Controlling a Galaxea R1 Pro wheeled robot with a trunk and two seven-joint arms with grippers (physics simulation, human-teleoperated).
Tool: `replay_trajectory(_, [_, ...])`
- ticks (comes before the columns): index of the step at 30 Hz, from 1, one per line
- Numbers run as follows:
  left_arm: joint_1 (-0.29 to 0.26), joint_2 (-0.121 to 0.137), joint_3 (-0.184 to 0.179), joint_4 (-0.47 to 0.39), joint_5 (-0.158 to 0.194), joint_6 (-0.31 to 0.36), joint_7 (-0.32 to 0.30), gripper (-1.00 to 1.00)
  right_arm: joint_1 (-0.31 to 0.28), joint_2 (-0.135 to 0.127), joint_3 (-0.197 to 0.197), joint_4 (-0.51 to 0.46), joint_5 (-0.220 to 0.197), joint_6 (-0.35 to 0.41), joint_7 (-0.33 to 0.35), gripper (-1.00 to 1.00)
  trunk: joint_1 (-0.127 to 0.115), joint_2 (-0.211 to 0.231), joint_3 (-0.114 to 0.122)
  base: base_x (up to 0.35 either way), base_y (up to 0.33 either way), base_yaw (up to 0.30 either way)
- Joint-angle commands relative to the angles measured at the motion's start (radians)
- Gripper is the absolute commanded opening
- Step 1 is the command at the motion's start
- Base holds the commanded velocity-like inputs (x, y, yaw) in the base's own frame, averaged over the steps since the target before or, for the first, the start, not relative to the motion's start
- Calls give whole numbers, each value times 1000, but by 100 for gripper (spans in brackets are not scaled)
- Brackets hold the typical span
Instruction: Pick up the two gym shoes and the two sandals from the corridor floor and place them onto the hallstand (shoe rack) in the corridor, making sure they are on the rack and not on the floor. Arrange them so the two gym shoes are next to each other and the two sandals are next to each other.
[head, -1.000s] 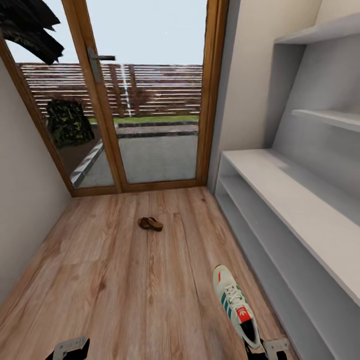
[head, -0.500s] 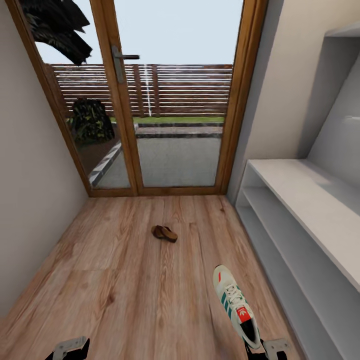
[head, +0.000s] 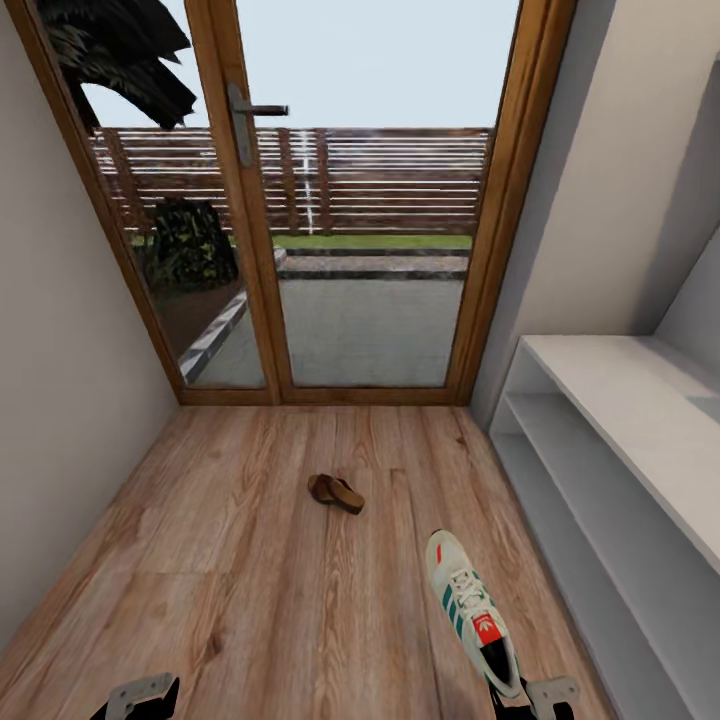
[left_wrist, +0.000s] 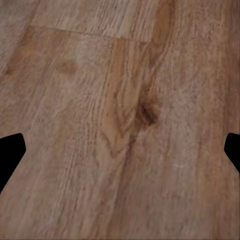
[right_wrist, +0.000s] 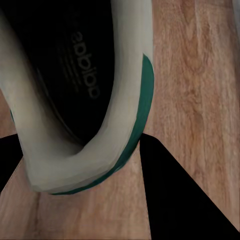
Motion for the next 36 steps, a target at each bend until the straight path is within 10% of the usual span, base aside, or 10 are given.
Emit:
replay_trajectory(1, [-1,0,8,1,2,-2,-10,100,-1,0,-9,0,0,-3,10,-100,0,0,-1,339,0,2])
replay_trajectory(36, [-1,0,8,1,2,-2,-10,100,-1,0,-9,0,-2,-3,10,-100,0,0,-1,324,-44,126])
